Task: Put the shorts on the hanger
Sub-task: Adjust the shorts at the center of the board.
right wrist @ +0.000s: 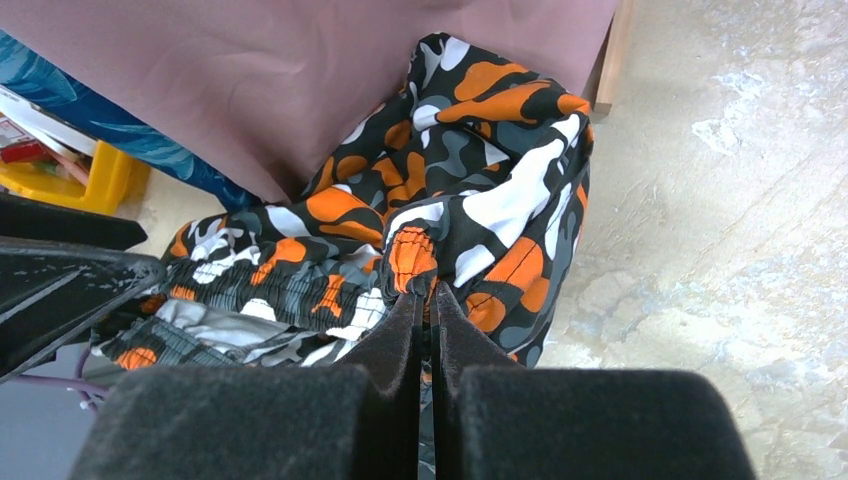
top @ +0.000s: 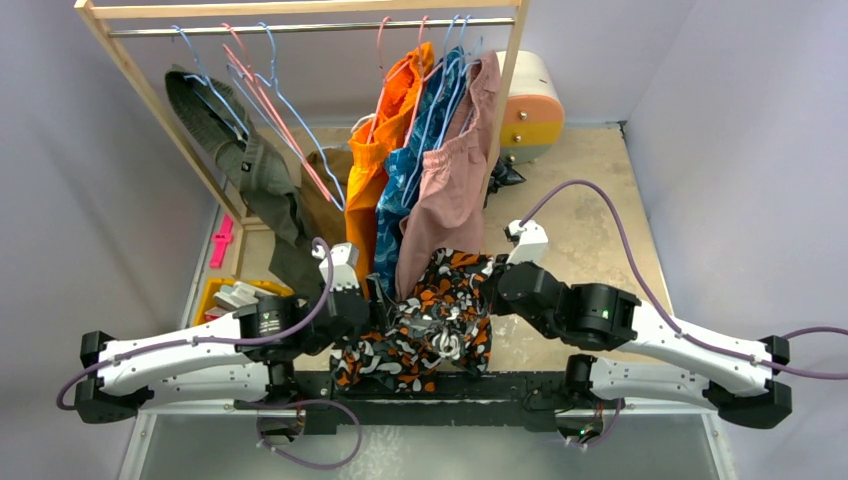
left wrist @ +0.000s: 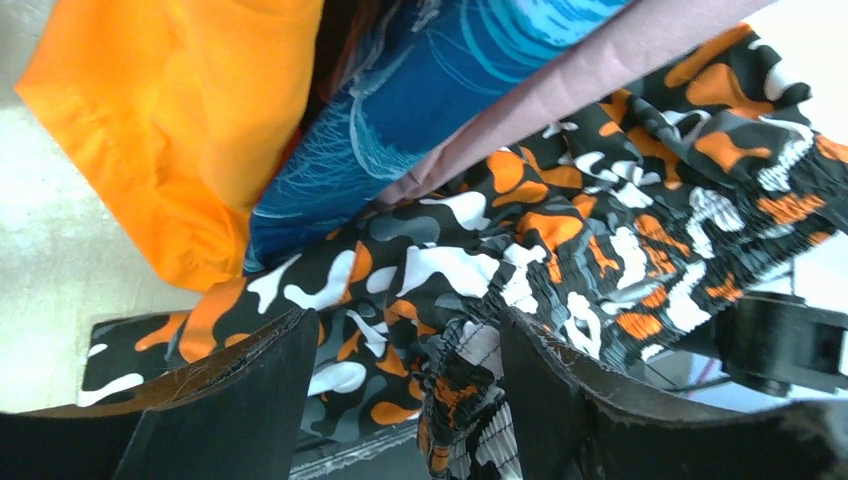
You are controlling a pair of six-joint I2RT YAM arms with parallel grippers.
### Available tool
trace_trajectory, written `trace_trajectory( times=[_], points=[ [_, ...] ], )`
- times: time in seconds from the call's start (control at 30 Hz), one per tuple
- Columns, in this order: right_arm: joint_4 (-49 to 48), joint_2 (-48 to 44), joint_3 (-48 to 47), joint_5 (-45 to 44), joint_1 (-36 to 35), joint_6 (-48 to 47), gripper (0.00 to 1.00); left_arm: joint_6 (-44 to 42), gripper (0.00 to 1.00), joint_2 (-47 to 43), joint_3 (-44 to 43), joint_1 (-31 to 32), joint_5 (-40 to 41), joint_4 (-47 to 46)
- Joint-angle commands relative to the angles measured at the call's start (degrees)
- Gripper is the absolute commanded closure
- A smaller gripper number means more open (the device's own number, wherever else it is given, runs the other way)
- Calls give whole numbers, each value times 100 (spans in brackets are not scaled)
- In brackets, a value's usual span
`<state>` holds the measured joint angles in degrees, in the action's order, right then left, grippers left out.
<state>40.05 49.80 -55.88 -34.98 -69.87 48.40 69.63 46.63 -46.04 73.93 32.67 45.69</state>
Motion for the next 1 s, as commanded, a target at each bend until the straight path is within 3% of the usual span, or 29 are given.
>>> trace_trajectory(
  times=[0.0, 0.33, 0.8, 0.97],
  points=[
    [-101, -102, -2, -149, -36, 32, 100, -99, 35, -384, 60, -19, -331, -309],
    [-44, -107, 165, -192, -36, 81, 100, -228, 31, -413, 180, -19, -830, -520],
    [114, -124, 117, -274, -38, 156, 100, -419, 39, -290, 324, -19, -1187, -598],
    [117, -120, 103, -296, -39, 148, 100, -603, 32, -437, 236, -24, -1437, -494]
  ],
)
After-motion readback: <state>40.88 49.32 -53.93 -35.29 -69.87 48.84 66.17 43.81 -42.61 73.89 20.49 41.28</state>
